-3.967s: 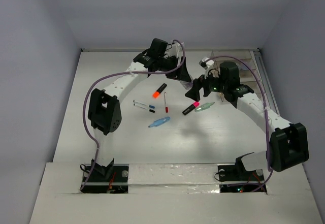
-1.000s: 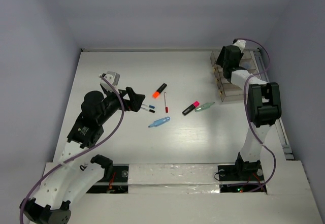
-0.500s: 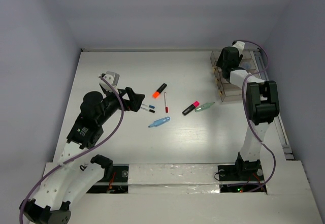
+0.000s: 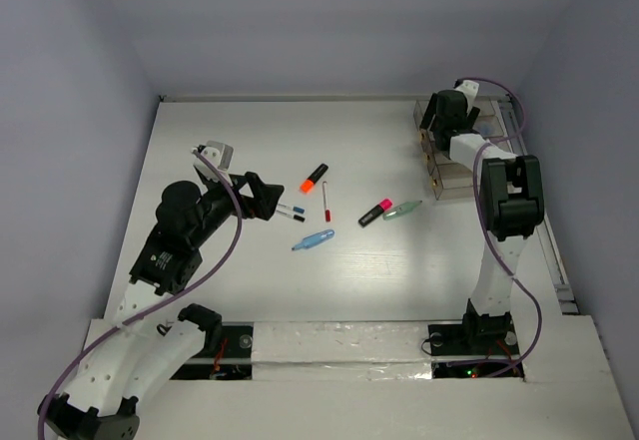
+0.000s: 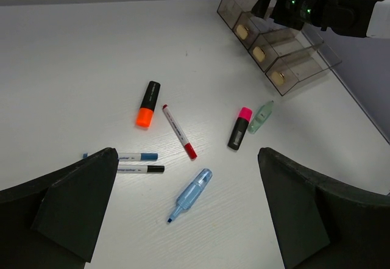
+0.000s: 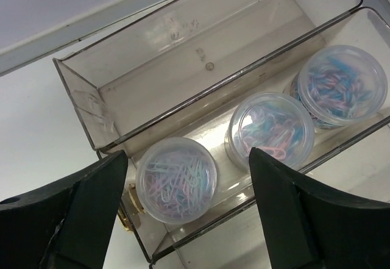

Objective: Sort the stationery into containers
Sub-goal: Place the stationery in the storage box, then pick up the pen from the center of the board.

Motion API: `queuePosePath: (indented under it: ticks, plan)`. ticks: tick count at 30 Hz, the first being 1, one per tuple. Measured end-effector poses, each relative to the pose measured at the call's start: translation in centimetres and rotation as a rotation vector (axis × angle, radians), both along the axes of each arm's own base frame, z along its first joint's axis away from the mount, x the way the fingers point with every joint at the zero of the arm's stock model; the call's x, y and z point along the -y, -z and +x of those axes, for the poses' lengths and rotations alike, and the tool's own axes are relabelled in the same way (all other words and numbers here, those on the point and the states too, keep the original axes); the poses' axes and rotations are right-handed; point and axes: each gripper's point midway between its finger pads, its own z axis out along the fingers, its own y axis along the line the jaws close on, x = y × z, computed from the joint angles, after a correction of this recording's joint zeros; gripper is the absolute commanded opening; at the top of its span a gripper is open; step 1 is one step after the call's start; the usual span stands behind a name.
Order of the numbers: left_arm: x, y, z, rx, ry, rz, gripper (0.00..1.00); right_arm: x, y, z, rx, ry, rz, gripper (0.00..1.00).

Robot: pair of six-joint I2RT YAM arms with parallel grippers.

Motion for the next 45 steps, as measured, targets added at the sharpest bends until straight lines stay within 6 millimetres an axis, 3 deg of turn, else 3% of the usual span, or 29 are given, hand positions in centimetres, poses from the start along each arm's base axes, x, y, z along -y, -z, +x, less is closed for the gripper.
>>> queuePosePath:
  ticks: [4,10,12,13,14,16,18,21,22,24,25,28,32,35,45]
  plan:
    - [0.0,0.0,0.0,0.002,-0.001,0.0,0.99,0.0,0.0,-0.1,0.003,-0.001,0.003,0.87]
    - [-0.1,0.3,0.1,0.001,-0.005,0.003,0.99,-0.3,-0.7,-2.1,-0.001,-0.03,0.013,0.84]
    - [-0.2,0.5,0.1,-0.003,-0.008,0.005,0.99,-1.0,-2.1,-3.2,0.018,-0.068,0.03,0.76]
    - [-0.2,0.5,0.1,-0.004,-0.008,0.005,0.99,-1.5,-3.4,-3.8,0.041,-0.094,0.043,0.48]
    - [-0.2,0.5,0.1,-0.003,-0.01,0.005,0.99,-2.3,-5.0,-4.3,0.069,-0.132,0.055,0.25]
    - [-0.3,0.5,0.2,-0.003,-0.015,0.006,0.99,-4.6,-8.4,-5.5,0.136,-0.207,0.09,0.08]
    - [-0.4,0.6,0.3,-0.006,-0.023,0.008,0.99,-8.2,-11.9,-7.0,0.204,-0.322,0.13,0.09]
    - [-0.6,0.7,0.6,-0.01,-0.037,0.012,0.99,-15.4,-15.2,-9.5,0.265,-0.516,0.186,0.25]
    - [-0.7,0.7,0.6,-0.01,-0.043,0.013,0.99,-18.0,-15.4,-10.3,0.264,-0.58,0.202,0.4]
    - [-0.9,0.7,0.8,-0.009,-0.059,0.015,0.99,-22.7,-14.0,-12.0,0.212,-0.7,0.234,0.61]
    - [-1.1,0.7,0.9,-0.009,-0.067,0.016,0.99,-24.8,-12.8,-12.8,0.171,-0.751,0.245,0.8]
    - [-1.6,0.8,1.1,-0.011,-0.094,0.02,0.99,-29.3,-8.0,-14.1,0.025,-0.829,0.247,0.96]
    - [-2.1,0.8,1.3,-0.01,-0.115,0.021,0.99,-32.3,-1.6,-15.1,-0.16,-0.846,0.218,0.95]
    - [-2.3,0.6,1.2,-0.001,-0.123,0.018,0.99,-33.5,1.4,-14.9,-0.239,-0.829,0.196,0.93]
    - [-2.3,0.3,1.0,0.006,-0.121,0.014,0.99,-37.7,4.8,-13.0,-0.293,-0.791,0.173,0.92]
